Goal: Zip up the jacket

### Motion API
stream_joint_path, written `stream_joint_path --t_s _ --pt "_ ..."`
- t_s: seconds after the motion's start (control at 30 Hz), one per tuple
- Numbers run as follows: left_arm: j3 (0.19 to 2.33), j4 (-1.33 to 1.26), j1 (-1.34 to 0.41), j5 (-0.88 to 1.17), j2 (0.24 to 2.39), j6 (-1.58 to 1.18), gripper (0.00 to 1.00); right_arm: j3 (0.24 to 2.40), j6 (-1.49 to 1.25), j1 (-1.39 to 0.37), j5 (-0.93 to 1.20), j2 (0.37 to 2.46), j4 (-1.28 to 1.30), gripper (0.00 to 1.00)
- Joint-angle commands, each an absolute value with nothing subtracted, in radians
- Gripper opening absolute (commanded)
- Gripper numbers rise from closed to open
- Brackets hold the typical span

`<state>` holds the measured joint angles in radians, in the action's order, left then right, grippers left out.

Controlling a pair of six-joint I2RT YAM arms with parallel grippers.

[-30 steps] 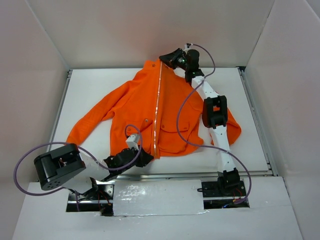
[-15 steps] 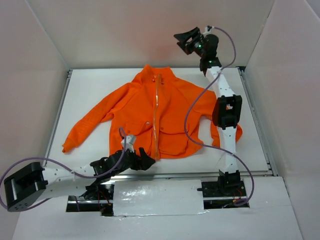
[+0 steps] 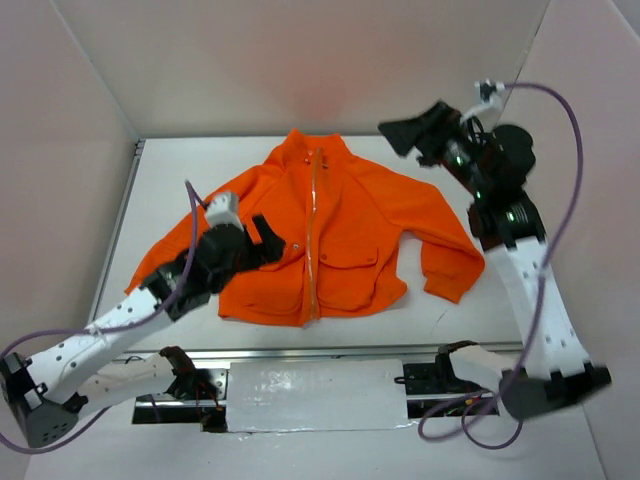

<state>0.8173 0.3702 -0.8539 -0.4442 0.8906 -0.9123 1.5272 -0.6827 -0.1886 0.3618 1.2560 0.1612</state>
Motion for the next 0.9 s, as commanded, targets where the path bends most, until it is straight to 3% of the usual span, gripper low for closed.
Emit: stream_joint_path --t_s 0.0,0.13,0.33,0.47,0.63,0.87 --pt "1.009 0.578 -0.68 -0.466 0.989 -0.802 0.99 1.315 -0.496 -0.206 0.221 1.023 0.334 1.0" --pt "1.152 0.705 -0.452 -0.512 0.956 -0.772 0.99 1.212 -0.456 -0.209 0.067 0.795 0.596 1.0" --pt "1.239 0.862 -0.373 -0.658 0.79 -0.706 0.99 1.106 -0.491 -0.25 -0.04 0.468 0.738 1.0" --pt "1.23 0.914 -0.373 -0.68 0.622 -0.672 0.99 1.172 -0.469 -0.245 0.031 0.431 0.842 1.0" --pt "1.164 0.972 -0.373 -0.669 0.479 -0.647 1.0 1.233 -0.404 -0.245 -0.107 0.394 0.945 1.0" --pt "1.06 0.97 -0.374 -0.715 0.304 -0.63 0.99 1.144 -0.417 -0.288 -0.21 0.302 0.943 1.0"
